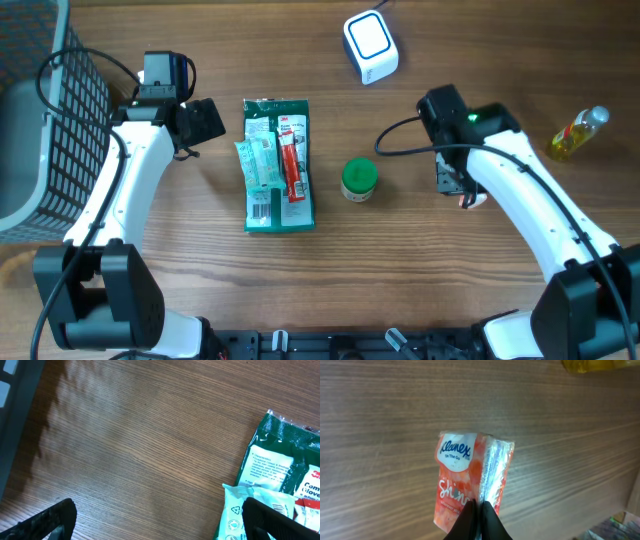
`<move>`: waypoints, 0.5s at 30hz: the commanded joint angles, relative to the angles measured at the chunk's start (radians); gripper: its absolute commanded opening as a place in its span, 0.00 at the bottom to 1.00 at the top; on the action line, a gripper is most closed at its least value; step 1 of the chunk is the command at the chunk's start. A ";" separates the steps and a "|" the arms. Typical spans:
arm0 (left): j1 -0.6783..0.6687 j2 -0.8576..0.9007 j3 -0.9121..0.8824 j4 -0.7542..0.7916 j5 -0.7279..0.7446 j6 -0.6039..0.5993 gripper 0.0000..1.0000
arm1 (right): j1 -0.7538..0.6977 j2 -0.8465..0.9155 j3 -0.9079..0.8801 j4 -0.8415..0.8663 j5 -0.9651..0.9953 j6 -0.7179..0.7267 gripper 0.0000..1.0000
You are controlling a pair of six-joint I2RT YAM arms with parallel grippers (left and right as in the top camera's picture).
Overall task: Scan the item barcode
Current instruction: 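Carry the Kleenex pack away from the scanner toward the right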
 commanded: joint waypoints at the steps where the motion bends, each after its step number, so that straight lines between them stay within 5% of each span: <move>1: 0.003 0.008 -0.005 0.000 -0.009 -0.002 1.00 | -0.004 0.005 -0.073 0.078 0.104 0.018 0.04; 8: 0.003 0.008 -0.005 0.000 -0.009 -0.002 1.00 | -0.046 0.005 -0.217 0.264 0.276 -0.123 0.05; 15: 0.003 0.008 -0.005 0.000 -0.009 -0.002 1.00 | -0.274 0.005 -0.259 0.489 0.275 -0.191 0.04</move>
